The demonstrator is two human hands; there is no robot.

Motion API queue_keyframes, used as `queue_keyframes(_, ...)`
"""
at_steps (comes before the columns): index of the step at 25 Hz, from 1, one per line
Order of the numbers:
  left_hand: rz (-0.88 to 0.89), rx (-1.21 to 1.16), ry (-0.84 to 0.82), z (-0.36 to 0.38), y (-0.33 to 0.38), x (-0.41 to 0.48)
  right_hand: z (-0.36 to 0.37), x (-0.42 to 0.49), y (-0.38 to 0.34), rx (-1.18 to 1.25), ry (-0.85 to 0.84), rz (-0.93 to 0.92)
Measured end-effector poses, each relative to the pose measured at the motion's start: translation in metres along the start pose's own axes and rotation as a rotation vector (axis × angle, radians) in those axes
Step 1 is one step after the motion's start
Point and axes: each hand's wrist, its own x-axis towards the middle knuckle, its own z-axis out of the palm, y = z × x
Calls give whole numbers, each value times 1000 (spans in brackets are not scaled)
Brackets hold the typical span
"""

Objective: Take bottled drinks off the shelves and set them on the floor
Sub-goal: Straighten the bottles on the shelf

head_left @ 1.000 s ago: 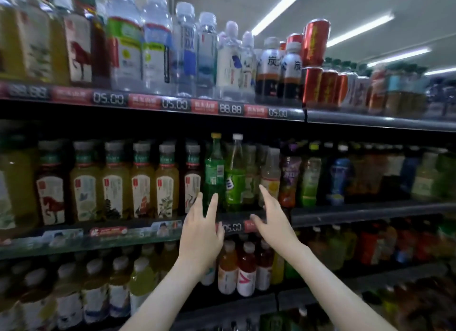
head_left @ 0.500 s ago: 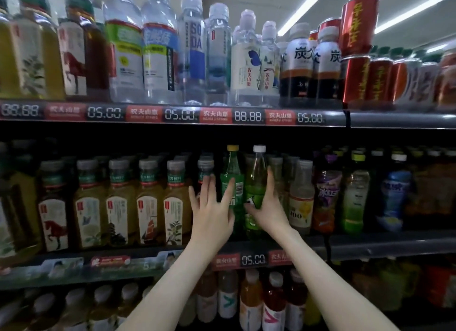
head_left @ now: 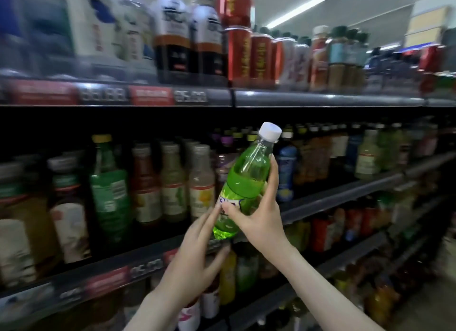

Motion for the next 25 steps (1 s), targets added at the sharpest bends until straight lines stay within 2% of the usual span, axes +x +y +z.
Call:
queue_keyframes(5, 40, -139, -113, 120, 61, 52, -143, -22, 39, -131, 21, 158)
queue_keyframes(10, 28, -176, -327, 261, 151, 114, -314, -19, 100, -195, 78, 232)
queue_keyframes(15, -26, -4, -306, 394, 240, 204, -470, -1, 168, -258, 74, 261)
queue_keyframes(18, 7, 32, -310, 453, 274, 258, -545, 21, 208, -267, 109, 287)
queue_keyframes(25, -28, 52, -116, 590, 264, 379, -657, 93, 353, -269, 221, 279)
